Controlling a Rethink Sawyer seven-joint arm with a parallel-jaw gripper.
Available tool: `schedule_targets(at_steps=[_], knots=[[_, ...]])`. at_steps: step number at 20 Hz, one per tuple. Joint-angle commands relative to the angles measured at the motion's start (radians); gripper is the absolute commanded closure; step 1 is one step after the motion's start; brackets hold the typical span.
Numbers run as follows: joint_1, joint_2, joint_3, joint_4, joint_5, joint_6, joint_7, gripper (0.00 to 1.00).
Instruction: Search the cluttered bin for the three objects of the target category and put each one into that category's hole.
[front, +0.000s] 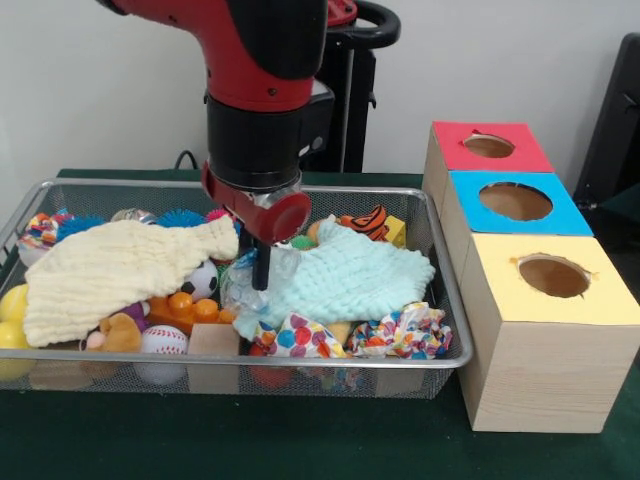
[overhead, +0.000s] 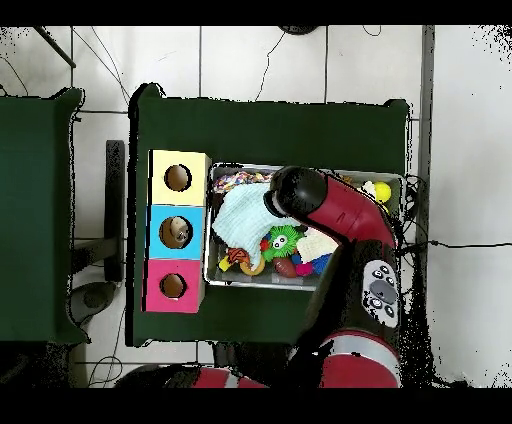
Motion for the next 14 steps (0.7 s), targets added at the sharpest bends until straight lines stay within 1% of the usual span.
schedule_targets(at_steps=[1, 4, 8, 9, 12, 14], knots=[[-0.115, -0.045, 0.296, 0.213, -0.208, -0.145, -0.306, 1.00], [-0.126, -0.085, 0.312, 0.253, -0.277, -0.146, -0.259, 1.00], [-0.098, -0.155, 0.297, 0.287, -0.366, -0.112, -0.226, 1.00], [-0.088, -0.172, 0.297, 0.290, -0.396, -0.107, -0.232, 1.00], [-0.085, -0.194, 0.324, 0.299, -0.465, -0.129, -0.237, 1.00], [-0.087, -0.186, 0.343, 0.299, -0.510, -0.158, -0.232, 1.00]])
